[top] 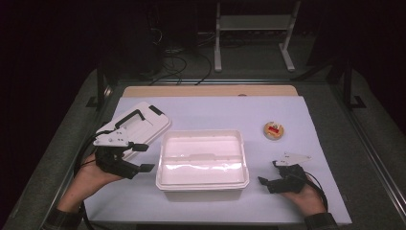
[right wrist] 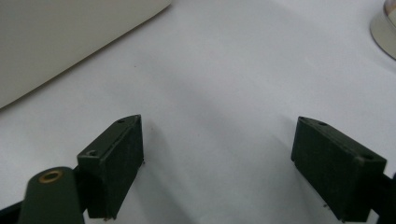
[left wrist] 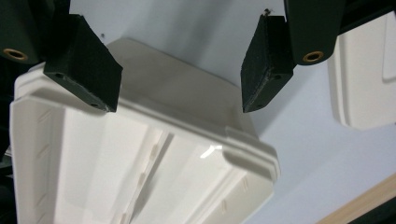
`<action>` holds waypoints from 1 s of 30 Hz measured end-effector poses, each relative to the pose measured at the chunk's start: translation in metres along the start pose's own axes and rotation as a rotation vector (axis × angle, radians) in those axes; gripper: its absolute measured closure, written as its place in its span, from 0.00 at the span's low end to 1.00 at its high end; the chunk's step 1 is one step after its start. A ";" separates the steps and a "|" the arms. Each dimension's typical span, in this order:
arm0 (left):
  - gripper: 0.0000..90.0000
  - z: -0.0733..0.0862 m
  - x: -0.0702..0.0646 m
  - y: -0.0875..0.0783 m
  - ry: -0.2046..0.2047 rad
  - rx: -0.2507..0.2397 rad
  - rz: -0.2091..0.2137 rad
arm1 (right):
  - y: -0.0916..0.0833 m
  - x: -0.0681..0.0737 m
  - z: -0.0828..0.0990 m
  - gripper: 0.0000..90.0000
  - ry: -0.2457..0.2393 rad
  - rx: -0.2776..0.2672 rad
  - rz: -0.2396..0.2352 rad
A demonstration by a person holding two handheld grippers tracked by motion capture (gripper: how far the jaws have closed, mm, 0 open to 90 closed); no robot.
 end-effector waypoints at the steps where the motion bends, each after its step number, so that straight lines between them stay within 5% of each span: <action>1: 0.32 -0.007 0.001 0.000 0.013 0.002 0.008 | 0.000 0.000 0.000 0.18 -0.001 0.000 0.000; 16: 0.33 -0.056 -0.004 0.023 0.106 0.046 0.064 | 0.000 0.000 0.000 0.18 0.000 -0.001 -0.001; 30: 0.51 -0.100 -0.014 0.075 0.203 0.180 0.152 | 0.000 0.000 0.000 0.18 0.002 -0.001 -0.002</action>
Point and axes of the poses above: each handheld gripper's, and its own axes: y roughly forward along the jaws, z roughly out of its underside, x roughly to its left, the point moved 2 cm from there along y, roughly forward along the jaws, and after that the axes turned 4 degrees about z, right-handed, at the moved point
